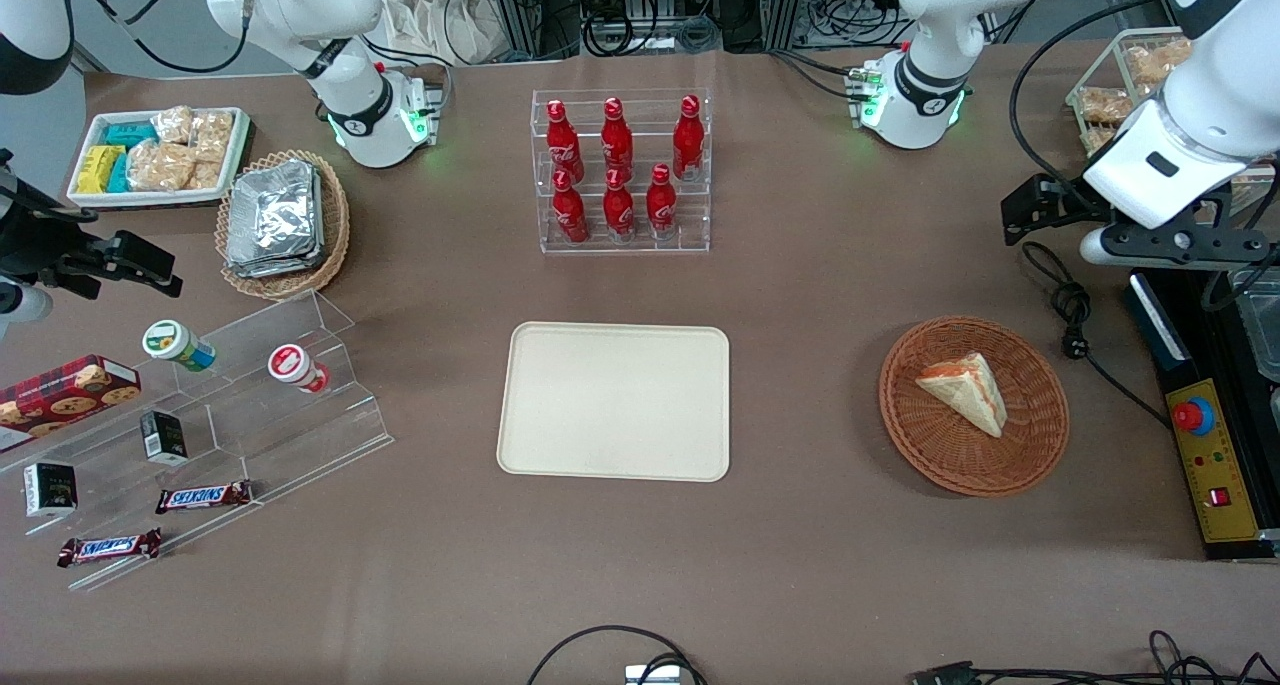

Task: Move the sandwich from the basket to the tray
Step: 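Move the left gripper down over the wrapped sandwich in the wicker basket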

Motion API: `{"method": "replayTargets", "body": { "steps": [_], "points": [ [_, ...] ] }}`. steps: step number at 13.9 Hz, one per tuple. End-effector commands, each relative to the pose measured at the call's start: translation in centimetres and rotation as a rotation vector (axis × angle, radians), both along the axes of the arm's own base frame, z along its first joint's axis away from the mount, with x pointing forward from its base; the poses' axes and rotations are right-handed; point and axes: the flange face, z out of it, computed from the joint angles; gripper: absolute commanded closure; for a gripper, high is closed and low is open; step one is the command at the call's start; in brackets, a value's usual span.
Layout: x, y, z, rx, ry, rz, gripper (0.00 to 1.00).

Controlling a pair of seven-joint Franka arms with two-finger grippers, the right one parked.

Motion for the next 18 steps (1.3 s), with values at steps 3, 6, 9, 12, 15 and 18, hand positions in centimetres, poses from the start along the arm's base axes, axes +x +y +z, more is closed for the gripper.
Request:
{"method": "replayTargets", "body": {
  "steps": [3,6,9,12,15,18],
  "points": [
    [-0.2,0.2,0.2,0.01,-0.008,-0.007,0.0],
    [1.1,1.8,-1.2,0.003,-0.045,0.013,0.0],
    [2.3,2.7,-4.7,0.007,-0.045,0.068,0.01],
    [5.4,5.0,-11.2,0.106,-0.046,0.363,0.01],
    [6.9,4.9,-16.2,0.114,0.003,0.543,0.01],
    [6.6,5.1,-21.7,0.09,-0.02,0.552,0.01]
  ]
}}
